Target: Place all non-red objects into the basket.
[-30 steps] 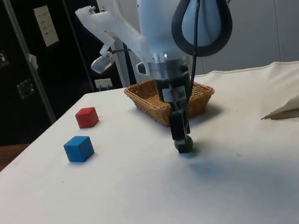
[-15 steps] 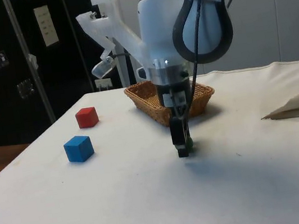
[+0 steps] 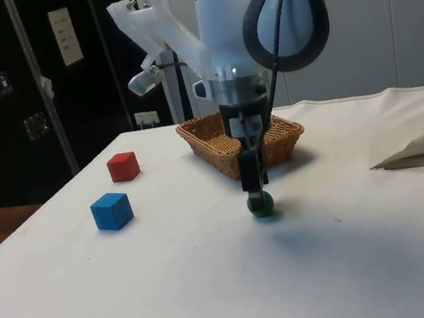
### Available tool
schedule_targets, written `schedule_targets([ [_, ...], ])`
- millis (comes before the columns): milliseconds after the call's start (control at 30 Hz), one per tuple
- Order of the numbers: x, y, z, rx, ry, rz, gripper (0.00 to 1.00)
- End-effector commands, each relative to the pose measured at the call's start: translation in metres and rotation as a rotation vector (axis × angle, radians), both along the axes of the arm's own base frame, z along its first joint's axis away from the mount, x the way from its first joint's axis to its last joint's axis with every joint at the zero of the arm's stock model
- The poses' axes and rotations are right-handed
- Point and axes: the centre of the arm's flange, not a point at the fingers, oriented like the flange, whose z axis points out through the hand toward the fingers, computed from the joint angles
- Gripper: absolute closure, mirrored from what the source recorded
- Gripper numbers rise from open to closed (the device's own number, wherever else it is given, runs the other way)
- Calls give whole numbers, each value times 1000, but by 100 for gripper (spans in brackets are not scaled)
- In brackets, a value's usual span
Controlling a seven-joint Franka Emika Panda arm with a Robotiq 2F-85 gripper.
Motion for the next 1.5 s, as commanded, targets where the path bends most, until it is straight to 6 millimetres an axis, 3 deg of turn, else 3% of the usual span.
schedule_targets([
  [0, 0, 1, 0, 2, -6, 1, 0],
  [167, 0, 2, -4, -1, -6, 1, 3],
  [333, 1, 3, -7, -2, -5, 2, 51],
  [367, 1, 3, -7, -3, -5, 2, 74],
  [400, 0, 2, -7, -6, 3, 4, 86],
  [433, 1, 3, -7, -3, -5, 1, 86],
  [467, 1, 3, -8, -3, -5, 1, 96],
  [500, 1, 3, -7, -3, -6, 2, 100],
  [867, 2, 3, -7, -2, -2, 2, 100],
  [1067, 8, 0, 4, 2, -14, -2, 100],
  [1467, 17, -20, 47, 21, -19, -16, 100],
])
